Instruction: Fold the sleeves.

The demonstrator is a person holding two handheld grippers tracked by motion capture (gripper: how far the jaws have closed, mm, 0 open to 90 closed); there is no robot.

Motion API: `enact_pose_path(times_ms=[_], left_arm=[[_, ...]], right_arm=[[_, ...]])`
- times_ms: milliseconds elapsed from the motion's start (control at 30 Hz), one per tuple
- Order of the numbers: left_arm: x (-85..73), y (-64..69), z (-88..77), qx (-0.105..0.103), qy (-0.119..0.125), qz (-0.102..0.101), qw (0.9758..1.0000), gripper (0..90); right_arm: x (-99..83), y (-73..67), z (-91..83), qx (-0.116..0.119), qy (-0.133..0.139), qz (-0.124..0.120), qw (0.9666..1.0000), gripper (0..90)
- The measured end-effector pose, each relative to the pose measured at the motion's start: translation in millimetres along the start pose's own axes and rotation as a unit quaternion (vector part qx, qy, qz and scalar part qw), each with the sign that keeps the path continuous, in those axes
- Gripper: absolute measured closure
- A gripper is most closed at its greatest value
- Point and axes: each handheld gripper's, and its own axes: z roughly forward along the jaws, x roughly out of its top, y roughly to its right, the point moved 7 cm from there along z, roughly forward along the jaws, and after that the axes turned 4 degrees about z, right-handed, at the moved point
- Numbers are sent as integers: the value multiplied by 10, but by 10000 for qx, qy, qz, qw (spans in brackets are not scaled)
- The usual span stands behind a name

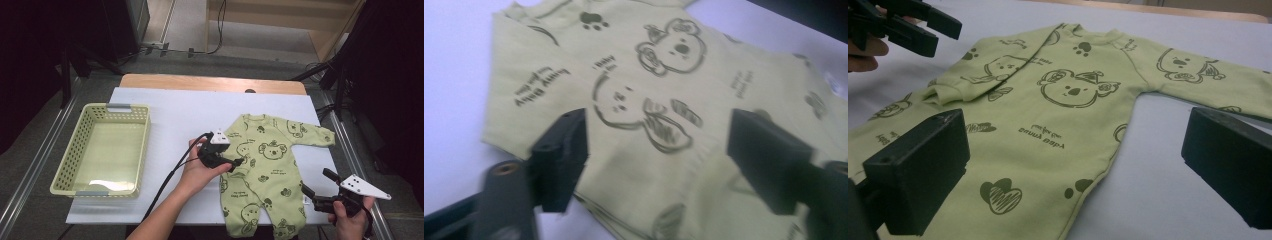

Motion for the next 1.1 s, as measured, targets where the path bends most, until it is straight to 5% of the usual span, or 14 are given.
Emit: enact_pose_path(times_ms=[267, 667, 1100], left_arm=[[224, -237, 83, 27, 131, -154, 9998, 20], [364, -640, 360, 170, -72, -432, 9989, 0], [302, -940, 596, 659, -521, -656, 9943, 229]], right_arm=[[1, -109, 8, 92, -2, 14, 10000, 0], [-29, -445, 4, 350, -129, -246, 9990, 0], [-105, -1035, 115, 1009, -370, -533, 9928, 0]])
